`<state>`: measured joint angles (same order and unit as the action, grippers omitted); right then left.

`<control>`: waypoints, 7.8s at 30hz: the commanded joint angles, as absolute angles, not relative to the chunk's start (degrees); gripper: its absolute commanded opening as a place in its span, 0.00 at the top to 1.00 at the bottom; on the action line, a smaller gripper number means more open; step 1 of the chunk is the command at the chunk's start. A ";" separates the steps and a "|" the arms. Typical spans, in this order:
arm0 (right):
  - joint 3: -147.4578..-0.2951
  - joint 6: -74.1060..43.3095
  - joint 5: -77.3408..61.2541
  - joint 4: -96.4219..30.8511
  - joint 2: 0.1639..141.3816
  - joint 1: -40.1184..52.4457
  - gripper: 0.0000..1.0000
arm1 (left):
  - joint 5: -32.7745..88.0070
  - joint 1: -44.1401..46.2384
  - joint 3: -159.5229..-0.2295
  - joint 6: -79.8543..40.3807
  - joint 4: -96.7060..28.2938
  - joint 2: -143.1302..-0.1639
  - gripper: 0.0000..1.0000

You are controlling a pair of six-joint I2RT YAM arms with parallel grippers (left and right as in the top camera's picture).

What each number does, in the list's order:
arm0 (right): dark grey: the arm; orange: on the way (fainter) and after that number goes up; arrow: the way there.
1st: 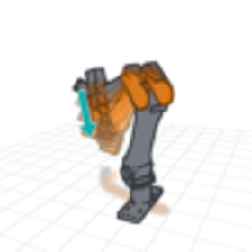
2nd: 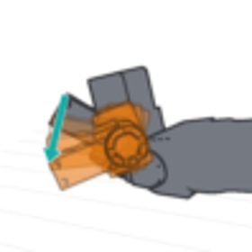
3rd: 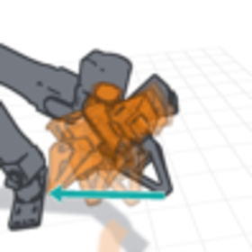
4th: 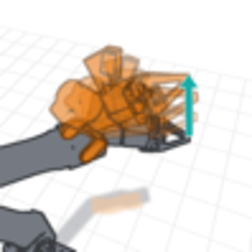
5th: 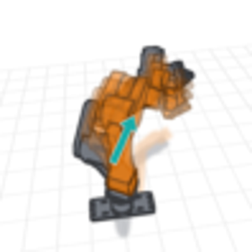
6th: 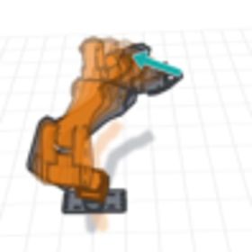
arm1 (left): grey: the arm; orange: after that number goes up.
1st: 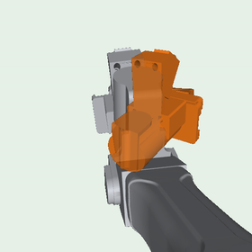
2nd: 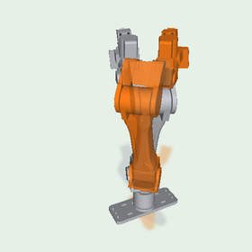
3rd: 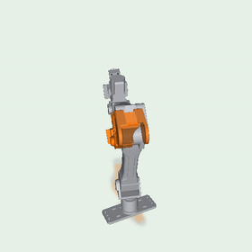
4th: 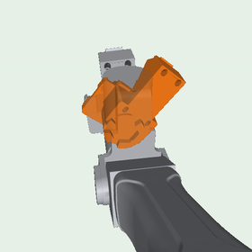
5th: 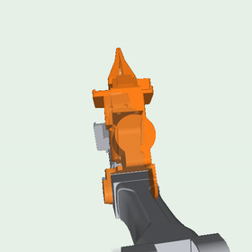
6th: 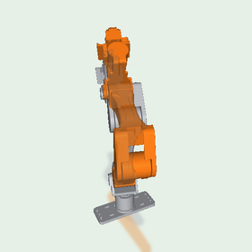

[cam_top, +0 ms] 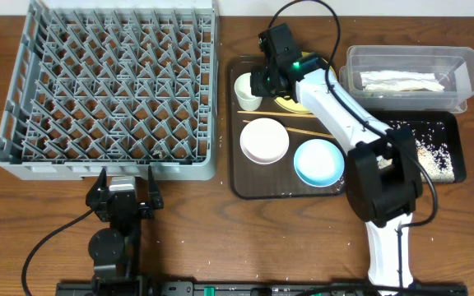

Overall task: Sort waste into correct bins and load items into the dishwasher
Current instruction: 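Move right gripper to the white cup and grasp it, then hand the white cup from right gripper to left gripper, then lower the white cup into the dish rack with left gripper, then reach left gripper to the pink bowl on the brown tray and grasp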

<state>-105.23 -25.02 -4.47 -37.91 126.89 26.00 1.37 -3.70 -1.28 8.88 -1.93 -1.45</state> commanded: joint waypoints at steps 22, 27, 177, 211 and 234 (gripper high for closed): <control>-109.71 -22.41 -14.55 -44.40 123.61 23.31 0.99 | 0.78 -4.01 -5.39 -5.34 -4.71 -1.83 0.07; -109.71 -19.46 -18.87 -47.64 116.77 21.41 0.99 | 5.91 -4.01 -14.66 -7.68 -12.97 -9.06 0.07; -78.22 -12.93 -23.81 -37.08 94.06 15.62 0.01 | 2.50 13.80 -88.51 -18.44 -67.22 -99.63 0.68; -78.32 -15.31 -23.75 -39.38 88.64 10.13 0.01 | 11.49 21.91 -93.71 -4.91 -64.62 -95.68 0.16; -78.24 -21.82 -5.39 -57.12 62.96 -5.28 0.01 | 5.32 30.52 -90.96 -2.79 -43.57 -116.86 0.16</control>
